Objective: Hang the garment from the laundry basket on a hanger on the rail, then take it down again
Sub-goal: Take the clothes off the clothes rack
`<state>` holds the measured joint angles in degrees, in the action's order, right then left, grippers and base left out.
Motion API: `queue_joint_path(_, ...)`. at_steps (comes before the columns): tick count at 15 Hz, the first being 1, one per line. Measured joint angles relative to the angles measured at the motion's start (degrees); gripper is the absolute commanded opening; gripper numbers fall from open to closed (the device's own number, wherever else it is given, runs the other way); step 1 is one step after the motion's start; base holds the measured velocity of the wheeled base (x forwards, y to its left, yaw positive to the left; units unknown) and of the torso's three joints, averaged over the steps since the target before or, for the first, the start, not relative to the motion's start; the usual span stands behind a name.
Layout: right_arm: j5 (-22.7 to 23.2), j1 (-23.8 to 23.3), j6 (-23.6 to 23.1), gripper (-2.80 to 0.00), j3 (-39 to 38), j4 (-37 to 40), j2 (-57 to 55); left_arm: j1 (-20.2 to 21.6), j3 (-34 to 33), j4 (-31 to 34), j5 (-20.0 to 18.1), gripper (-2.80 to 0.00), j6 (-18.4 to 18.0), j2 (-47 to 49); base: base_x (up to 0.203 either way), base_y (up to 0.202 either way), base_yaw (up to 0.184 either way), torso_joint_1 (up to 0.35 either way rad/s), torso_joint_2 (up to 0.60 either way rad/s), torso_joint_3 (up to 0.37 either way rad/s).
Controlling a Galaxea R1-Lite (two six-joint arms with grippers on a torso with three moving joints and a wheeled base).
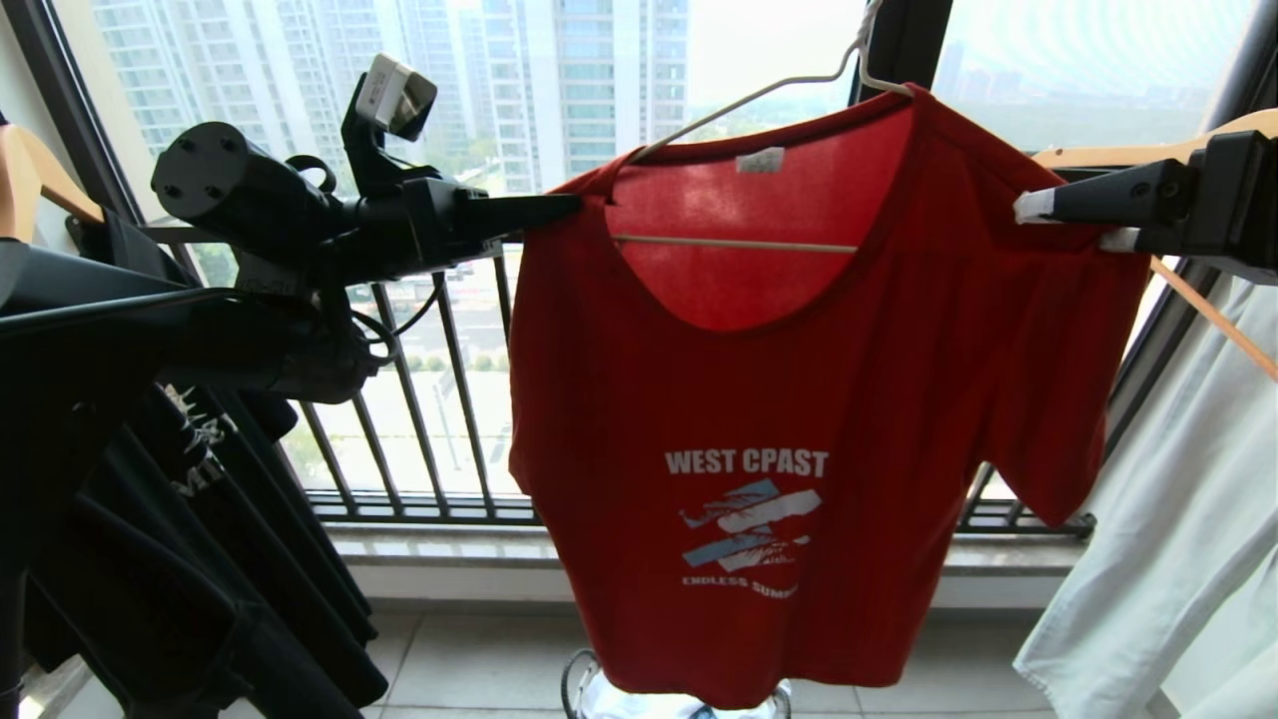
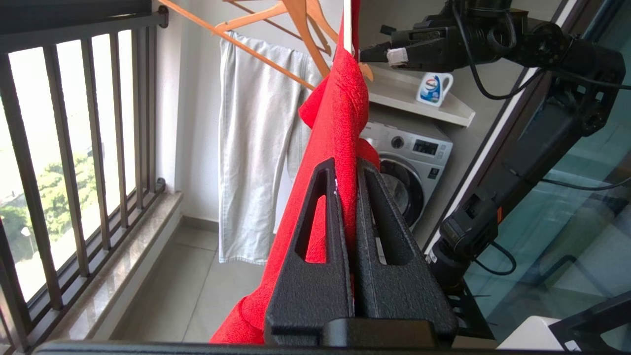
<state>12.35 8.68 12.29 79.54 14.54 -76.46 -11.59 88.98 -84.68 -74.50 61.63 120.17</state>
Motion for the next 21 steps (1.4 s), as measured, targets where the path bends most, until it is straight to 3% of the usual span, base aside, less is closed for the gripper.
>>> queue_joint_path(11, 4.9, 0.0, 0.5, 0.00, -11.4, -3.3, 12.0, 0.0, -0.3, -0.1, 0.0, -2.80, 0.0, 0.9, 0.000, 0.000, 0.000, 0.000, 0.00, 0.000)
queue_joint_path(12, 4.9, 0.0, 0.2, -2.80, -12.1, -3.4, 12.4, 0.0, -0.3, -0.2, 0.0, -2.80, 0.0, 1.0, 0.000, 0.000, 0.000, 0.000, 0.00, 0.000)
queue_joint_path(15, 5.0, 0.0, 0.0, -2.80, -12.9, -3.4, 12.7, 0.0, -0.3, -0.2, 0.0, -2.80, 0.0, 1.3, 0.000, 0.000, 0.000, 0.000, 0.00, 0.000)
queue_joint_path(16, 5.0, 0.0, -0.1, -2.80, -12.9, -3.3, 12.8, 0.0, -0.3, -0.3, 0.0, -2.11, 0.0, 1.4, 0.000, 0.000, 0.000, 0.000, 0.00, 0.000)
queue_joint_path(17, 5.0, 0.0, -0.1, -2.80, -12.9, -3.3, 12.8, 0.0, -0.3, -0.3, 0.0, 0.00, 0.0, 1.4, 0.000, 0.000, 0.000, 0.000, 0.00, 0.000)
queue_joint_path(21, 4.9, 0.0, -0.8, -2.80, -12.8, -3.3, 12.8, 0.0, 0.0, -0.1, 0.0, 0.00, 0.0, 1.4, 0.000, 0.000, 0.000, 0.000, 0.00, 0.000)
